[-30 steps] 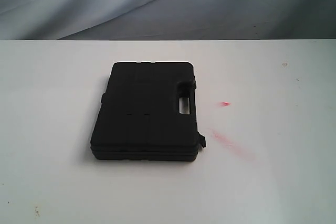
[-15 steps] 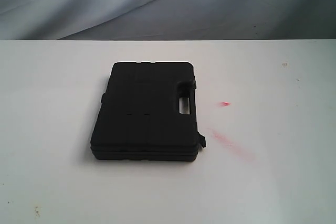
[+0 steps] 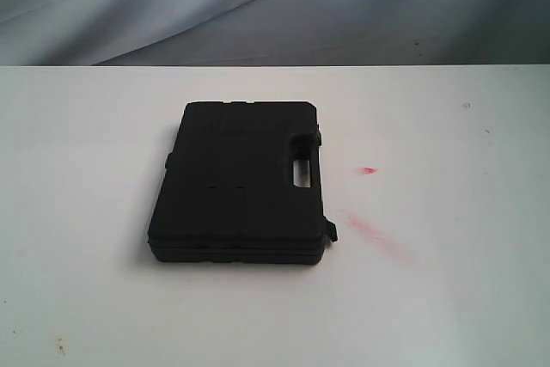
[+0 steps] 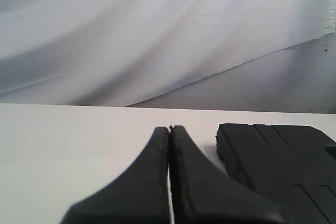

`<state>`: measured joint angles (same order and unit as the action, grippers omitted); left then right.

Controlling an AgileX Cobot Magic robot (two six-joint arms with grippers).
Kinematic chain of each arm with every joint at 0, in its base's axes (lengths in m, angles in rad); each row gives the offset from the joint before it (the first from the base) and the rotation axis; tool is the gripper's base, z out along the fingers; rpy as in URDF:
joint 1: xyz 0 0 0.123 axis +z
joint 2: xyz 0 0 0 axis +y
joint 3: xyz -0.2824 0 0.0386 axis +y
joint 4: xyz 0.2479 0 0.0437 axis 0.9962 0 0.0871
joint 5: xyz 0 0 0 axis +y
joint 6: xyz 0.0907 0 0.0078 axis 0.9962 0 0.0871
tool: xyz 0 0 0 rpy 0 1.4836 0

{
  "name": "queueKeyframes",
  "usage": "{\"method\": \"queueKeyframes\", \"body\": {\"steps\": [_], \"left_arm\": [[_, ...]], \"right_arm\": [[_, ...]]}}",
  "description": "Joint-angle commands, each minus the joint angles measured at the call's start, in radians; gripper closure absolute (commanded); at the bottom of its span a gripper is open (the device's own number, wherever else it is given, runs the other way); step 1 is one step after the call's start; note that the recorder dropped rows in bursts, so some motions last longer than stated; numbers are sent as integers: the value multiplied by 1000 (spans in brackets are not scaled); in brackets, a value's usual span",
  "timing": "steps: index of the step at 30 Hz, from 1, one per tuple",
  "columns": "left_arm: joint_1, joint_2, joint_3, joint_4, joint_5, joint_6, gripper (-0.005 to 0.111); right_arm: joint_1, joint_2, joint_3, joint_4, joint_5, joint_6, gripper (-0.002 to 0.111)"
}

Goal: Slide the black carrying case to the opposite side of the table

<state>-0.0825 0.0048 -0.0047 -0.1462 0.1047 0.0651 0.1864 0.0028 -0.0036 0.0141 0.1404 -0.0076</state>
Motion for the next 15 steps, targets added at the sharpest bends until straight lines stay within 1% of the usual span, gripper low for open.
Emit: {"method": "queueKeyframes", "body": {"steps": [1, 4, 8, 12, 15], "left_arm": [[2, -5, 5, 3, 1, 1, 107], [2, -5, 5, 3, 1, 1, 107], [2, -5, 5, 3, 1, 1, 107], [2, -5, 5, 3, 1, 1, 107], [2, -5, 5, 3, 1, 1, 107]], "right_arm": [[4, -3, 4, 0, -1, 0, 108], [4, -3, 4, 40, -7, 42, 108], [4, -3, 4, 40, -34, 68, 108], [4, -3, -13, 40, -21, 182, 108], [4, -3, -56, 40, -14, 265, 108]]}}
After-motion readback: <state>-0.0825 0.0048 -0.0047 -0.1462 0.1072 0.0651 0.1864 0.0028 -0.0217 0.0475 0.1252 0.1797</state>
